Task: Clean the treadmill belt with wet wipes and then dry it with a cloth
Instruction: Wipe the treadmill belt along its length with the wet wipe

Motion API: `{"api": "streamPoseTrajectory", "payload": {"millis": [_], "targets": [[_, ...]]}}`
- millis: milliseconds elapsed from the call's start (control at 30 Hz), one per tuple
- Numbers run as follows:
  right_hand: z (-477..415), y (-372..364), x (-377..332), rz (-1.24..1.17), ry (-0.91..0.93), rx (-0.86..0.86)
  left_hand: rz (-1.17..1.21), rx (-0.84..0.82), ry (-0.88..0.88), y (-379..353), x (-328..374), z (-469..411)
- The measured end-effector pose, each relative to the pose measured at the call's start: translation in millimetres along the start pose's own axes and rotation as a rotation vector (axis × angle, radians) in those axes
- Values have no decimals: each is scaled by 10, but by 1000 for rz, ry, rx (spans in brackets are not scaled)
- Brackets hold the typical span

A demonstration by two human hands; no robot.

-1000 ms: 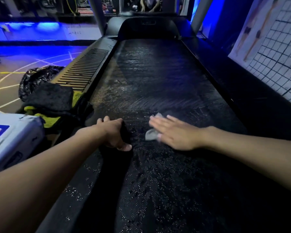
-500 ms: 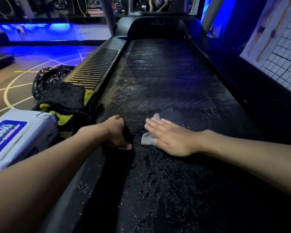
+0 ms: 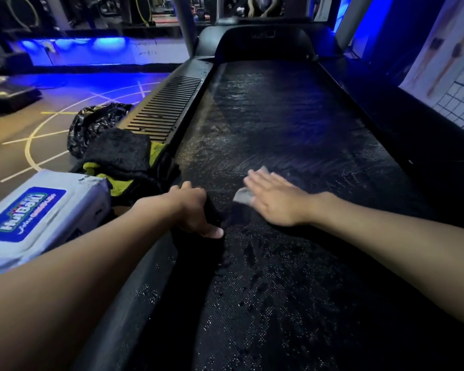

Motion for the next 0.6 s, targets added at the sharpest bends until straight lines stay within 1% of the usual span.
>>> {"api": "streamPoseTrajectory", "payload": {"millis": [67,100,133,200,233,267,333,367,400,467,500,533,600], "targets": [[57,-86,-240,4,152,-19,-8,-51,-27,-17,-27,-42],[42,-64,-248,-7,178,-22,-15,-68,-41,-28,-33,-52],[-37,-29,-144,3,142,-22,-21,-77,-39,-47,-45,-65],[-156,39,76,32,-21,2,-62,-42,-47,-39,-33,-53],[-171,34,78,38,-53,8,-95,-21,-48,-19,-34,-46],[-156,6,-18,30,-14,4,-121,-10,-47,10,-35,-35],[-81,-101,-275,24,147,-18,-146,-4,-53,52,-63,-15],[-86,-108,-315,3,195,-18,-151,1,-57,61,-87,-6],[-147,-80,-246,0,185,-19,-161,2,-48,50,-117,8],[-309,2,11,25,18,3,-185,14,-6,58,-168,67],[-338,16,36,38,-31,14,-197,14,11,60,-185,100],[-332,4,-75,36,-2,16,-201,8,29,60,-216,134],[-206,-89,-445,8,160,1,-188,-4,68,63,-231,204]]}}
Point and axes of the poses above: each hand's wrist, its own z-axis away from the middle knuckle, its own y-axis out of the back of the hand, x = y × z, the point moved 6 cm from there along -z, towards the middle knuckle, and after that the axes turned 11 degrees about x, right-handed, at the moved point
